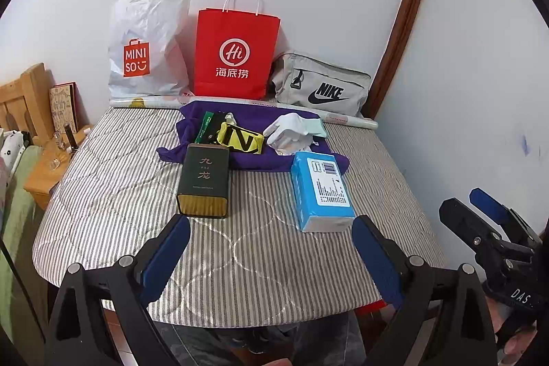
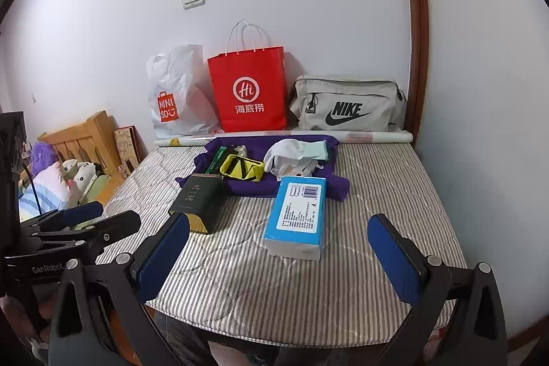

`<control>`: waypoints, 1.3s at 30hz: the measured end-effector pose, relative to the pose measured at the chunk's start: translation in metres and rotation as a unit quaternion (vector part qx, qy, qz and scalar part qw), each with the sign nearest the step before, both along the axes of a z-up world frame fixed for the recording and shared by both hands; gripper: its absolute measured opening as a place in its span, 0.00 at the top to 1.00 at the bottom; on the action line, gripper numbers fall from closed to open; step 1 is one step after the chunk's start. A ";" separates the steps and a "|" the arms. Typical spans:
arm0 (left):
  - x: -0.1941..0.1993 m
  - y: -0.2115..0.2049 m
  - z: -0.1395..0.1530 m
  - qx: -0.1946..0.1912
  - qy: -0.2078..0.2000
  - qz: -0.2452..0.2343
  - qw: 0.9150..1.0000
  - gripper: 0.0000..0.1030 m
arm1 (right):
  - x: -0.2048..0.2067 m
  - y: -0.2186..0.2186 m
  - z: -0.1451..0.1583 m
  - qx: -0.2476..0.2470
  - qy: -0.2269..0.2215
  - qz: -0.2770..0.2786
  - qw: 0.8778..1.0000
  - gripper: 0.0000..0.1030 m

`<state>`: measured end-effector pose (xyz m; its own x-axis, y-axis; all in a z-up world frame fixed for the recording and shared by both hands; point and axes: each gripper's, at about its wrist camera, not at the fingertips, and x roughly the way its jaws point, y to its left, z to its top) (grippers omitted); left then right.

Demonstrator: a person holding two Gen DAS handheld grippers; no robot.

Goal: Organize soft objects

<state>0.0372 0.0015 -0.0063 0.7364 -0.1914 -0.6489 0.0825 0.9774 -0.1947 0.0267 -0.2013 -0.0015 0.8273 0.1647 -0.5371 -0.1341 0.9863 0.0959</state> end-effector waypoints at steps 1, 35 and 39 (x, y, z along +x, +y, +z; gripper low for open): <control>0.000 0.000 -0.001 0.000 0.001 0.000 1.000 0.07 | 0.000 0.000 0.000 0.000 0.001 0.001 1.000 0.01; -0.003 0.000 -0.004 -0.001 0.005 0.000 1.000 0.07 | -0.002 0.005 -0.005 -0.006 0.008 0.004 1.000 0.01; -0.004 0.000 -0.004 -0.001 0.005 0.001 1.000 0.07 | -0.002 0.005 -0.004 -0.006 0.007 0.004 1.000 0.01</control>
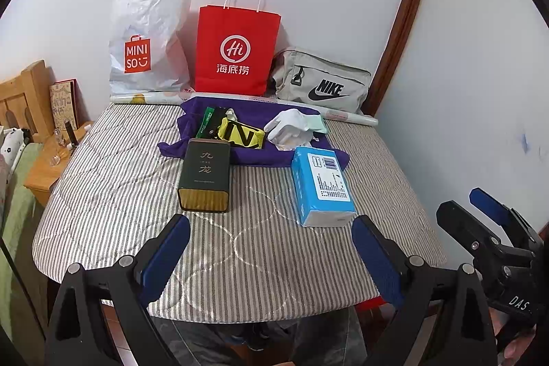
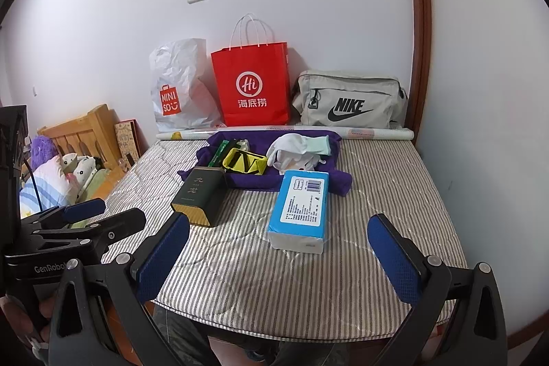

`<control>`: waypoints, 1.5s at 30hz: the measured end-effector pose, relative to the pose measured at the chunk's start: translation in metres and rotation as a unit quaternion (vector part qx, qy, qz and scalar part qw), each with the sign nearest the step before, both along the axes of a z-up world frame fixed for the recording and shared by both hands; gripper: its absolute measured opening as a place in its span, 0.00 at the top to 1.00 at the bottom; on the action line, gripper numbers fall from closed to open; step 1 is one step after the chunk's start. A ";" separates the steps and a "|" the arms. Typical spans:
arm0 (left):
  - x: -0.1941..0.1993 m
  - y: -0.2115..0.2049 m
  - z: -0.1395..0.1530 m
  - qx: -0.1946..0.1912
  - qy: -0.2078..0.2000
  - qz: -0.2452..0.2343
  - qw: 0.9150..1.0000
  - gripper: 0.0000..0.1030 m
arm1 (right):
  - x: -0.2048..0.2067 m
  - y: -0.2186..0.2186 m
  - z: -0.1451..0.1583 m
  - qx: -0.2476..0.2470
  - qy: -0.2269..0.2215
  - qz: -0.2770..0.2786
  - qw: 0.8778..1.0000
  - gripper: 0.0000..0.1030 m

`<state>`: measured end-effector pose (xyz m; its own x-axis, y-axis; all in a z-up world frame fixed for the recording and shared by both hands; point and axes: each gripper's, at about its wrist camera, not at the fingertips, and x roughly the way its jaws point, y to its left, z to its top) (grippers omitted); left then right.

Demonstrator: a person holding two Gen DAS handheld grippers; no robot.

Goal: Organize soft objects

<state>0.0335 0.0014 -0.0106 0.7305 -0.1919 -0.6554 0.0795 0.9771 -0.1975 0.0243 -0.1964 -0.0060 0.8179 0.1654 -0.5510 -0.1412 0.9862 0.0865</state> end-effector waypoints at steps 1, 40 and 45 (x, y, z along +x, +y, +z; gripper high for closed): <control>0.000 0.000 0.000 0.000 0.000 0.000 1.000 0.07 | 0.000 0.000 0.000 0.000 0.000 0.001 1.000 0.01; -0.008 -0.005 0.009 0.003 -0.008 -0.004 1.000 0.07 | -0.004 -0.001 0.009 -0.005 -0.006 0.005 1.000 0.01; -0.008 -0.005 0.010 0.003 -0.009 -0.006 1.000 0.07 | -0.004 -0.001 0.011 -0.007 -0.006 0.007 1.000 0.01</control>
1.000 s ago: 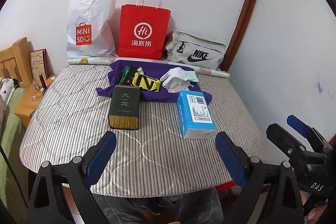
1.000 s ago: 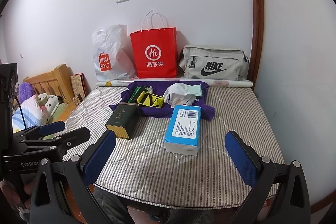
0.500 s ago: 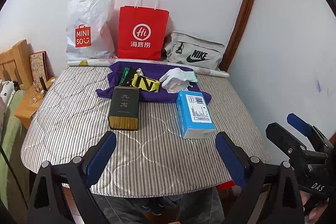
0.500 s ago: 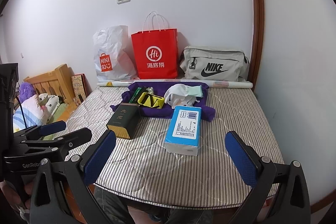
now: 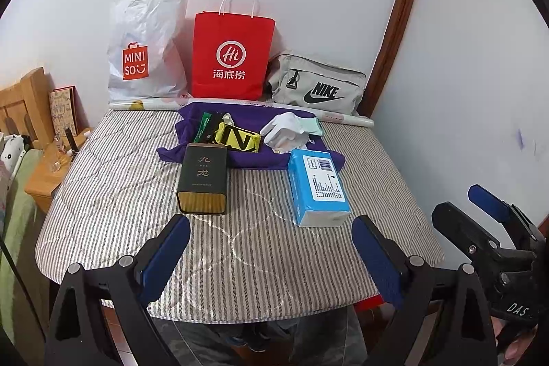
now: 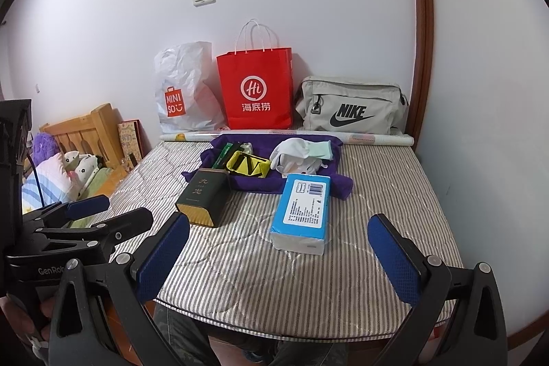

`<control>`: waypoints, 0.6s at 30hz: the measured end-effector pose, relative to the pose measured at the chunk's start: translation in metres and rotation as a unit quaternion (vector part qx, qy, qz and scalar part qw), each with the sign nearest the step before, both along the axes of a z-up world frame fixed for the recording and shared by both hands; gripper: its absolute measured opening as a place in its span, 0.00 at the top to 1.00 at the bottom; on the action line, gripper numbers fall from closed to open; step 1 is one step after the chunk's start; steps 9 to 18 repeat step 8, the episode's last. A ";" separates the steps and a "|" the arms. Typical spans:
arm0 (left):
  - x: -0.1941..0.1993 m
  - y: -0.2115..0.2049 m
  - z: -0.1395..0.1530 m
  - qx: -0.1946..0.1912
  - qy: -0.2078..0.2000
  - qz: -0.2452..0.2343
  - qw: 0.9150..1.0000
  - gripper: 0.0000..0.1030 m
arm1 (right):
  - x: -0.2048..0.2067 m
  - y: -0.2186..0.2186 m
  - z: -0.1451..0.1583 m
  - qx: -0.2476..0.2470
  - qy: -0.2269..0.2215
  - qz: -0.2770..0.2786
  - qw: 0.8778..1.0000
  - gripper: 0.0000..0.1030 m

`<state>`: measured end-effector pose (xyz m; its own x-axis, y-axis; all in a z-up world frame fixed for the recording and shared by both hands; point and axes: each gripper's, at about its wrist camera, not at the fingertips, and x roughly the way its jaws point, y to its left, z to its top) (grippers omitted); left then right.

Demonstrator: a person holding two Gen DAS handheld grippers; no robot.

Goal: Organize soft objects

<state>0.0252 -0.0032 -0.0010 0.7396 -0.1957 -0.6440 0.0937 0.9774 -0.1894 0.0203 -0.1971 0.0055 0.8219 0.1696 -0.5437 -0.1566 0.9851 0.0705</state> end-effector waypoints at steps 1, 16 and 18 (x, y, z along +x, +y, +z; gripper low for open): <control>0.000 0.001 0.001 0.000 0.000 0.000 1.000 0.07 | 0.000 0.001 0.000 -0.001 0.000 0.000 1.000 0.01; 0.000 0.002 0.001 0.004 -0.002 -0.002 1.000 0.07 | -0.001 0.003 0.000 -0.004 -0.001 0.003 1.000 0.01; 0.000 0.002 0.001 0.004 -0.002 -0.002 1.000 0.07 | -0.001 0.003 0.000 -0.004 -0.001 0.003 1.000 0.01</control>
